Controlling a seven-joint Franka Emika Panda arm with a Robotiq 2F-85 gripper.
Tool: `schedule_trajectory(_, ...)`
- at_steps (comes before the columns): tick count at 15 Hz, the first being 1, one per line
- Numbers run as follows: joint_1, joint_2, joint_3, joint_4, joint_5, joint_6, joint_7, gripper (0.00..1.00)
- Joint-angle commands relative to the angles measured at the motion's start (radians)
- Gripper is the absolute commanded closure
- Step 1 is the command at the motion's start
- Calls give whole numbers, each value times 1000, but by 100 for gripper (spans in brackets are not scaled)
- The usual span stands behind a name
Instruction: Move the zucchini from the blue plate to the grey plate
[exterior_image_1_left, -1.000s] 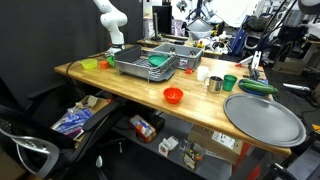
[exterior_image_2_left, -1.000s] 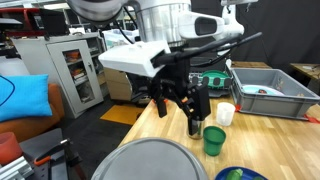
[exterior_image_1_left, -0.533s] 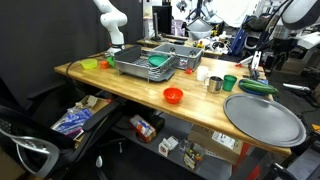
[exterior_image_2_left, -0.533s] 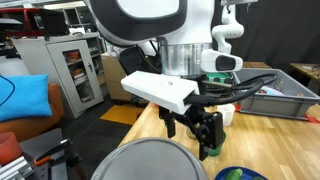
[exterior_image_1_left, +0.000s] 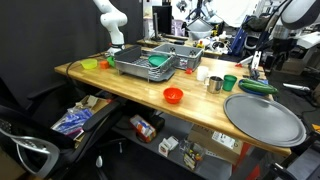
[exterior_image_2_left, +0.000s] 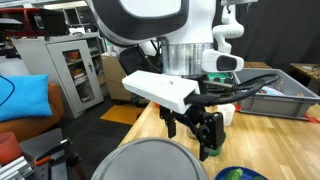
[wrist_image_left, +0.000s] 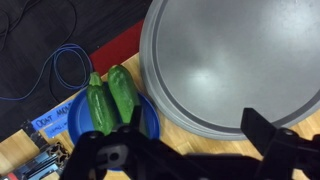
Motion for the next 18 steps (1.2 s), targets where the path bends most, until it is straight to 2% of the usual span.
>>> schedule_trajectory(1, -41, 85, 23, 66, 15, 24, -13, 0)
schedule_trajectory(9, -47, 292, 25, 236, -85, -66, -46, 0)
schedule_trajectory(13, -78, 364, 53, 313, -65, -131, -109, 0)
schedule_trajectory(18, -82, 458, 52, 426, -84, -183, -99, 0)
